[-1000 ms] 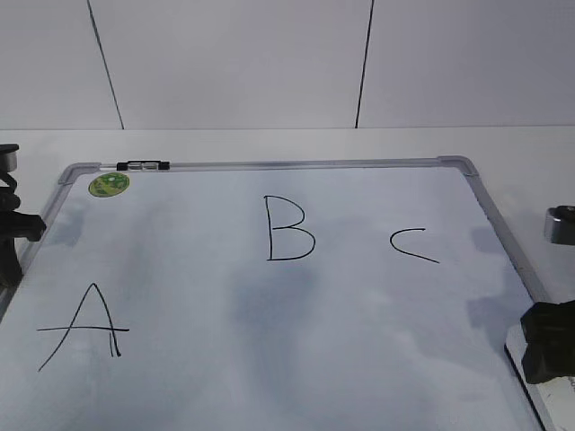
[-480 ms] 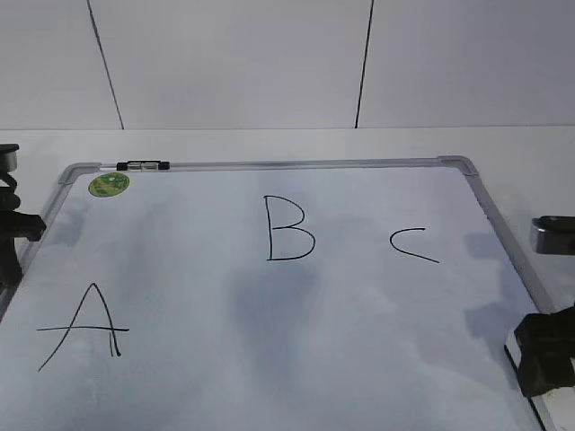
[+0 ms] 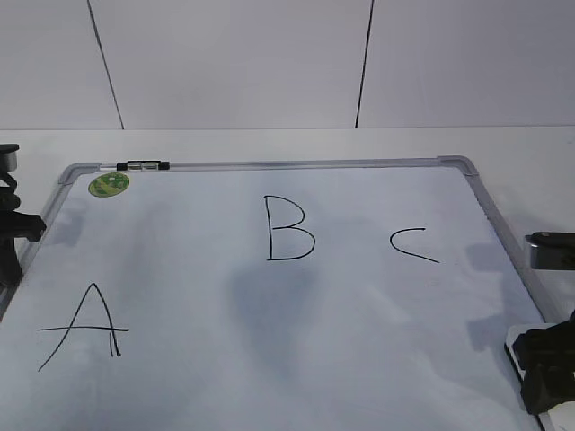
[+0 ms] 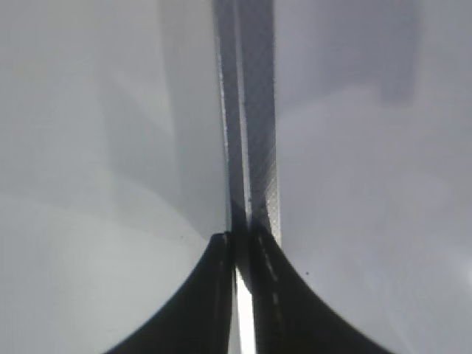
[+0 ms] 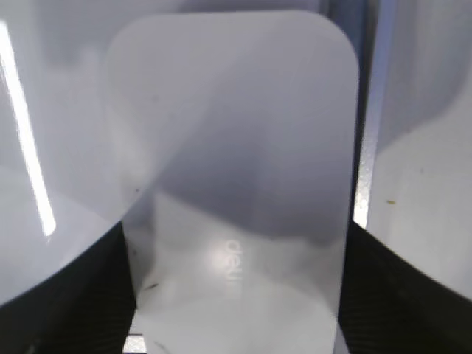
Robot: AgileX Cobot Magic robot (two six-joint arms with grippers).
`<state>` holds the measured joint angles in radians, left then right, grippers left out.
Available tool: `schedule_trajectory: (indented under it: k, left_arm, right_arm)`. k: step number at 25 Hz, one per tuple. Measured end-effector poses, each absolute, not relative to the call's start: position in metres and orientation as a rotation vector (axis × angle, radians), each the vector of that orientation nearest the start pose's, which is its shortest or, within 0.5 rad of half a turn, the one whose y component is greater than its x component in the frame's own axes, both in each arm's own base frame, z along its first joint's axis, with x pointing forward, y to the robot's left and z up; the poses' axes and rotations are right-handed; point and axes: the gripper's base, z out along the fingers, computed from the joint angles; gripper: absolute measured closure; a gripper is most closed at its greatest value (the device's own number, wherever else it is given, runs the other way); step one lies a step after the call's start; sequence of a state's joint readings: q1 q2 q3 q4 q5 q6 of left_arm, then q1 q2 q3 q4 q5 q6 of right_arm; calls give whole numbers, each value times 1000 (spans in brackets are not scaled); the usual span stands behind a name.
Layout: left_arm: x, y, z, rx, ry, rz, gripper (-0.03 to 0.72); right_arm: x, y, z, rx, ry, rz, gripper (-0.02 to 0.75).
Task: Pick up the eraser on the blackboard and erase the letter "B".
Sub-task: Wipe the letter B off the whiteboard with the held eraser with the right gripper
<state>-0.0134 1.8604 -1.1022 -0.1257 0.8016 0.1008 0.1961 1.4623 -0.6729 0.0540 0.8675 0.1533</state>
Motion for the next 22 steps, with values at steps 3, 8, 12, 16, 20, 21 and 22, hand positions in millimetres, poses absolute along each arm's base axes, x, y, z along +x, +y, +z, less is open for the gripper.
schedule_trajectory:
  k: [3,8,12,16,20,21,22]
  left_arm:
    - [337,-13,154,47,3036,-137,651]
    - [337,-13,154,47,3036,-137,651]
    - [337,-13,154,47,3036,-137,651]
    - [337,-13,154,47,3036,-137,651]
    - [337,-13,154,48,3038,-137,651]
    - [337,-13,154,48,3038,-137,651]
    - [337,-13,154,48,3038,-137,651]
  right_arm:
    - [209,45,172,-16,3147,64,202]
    - [209,45,172,-17,3146,66,225]
    - [210,46,172,-15,3144,69,227]
    - [215,47,180,-31,3151,69,227]
    - [228,48,198,-81,3119,49,227]
    - [230,48,201,-83,3117,48,227]
    - [232,49,206,-84,3117,48,227]
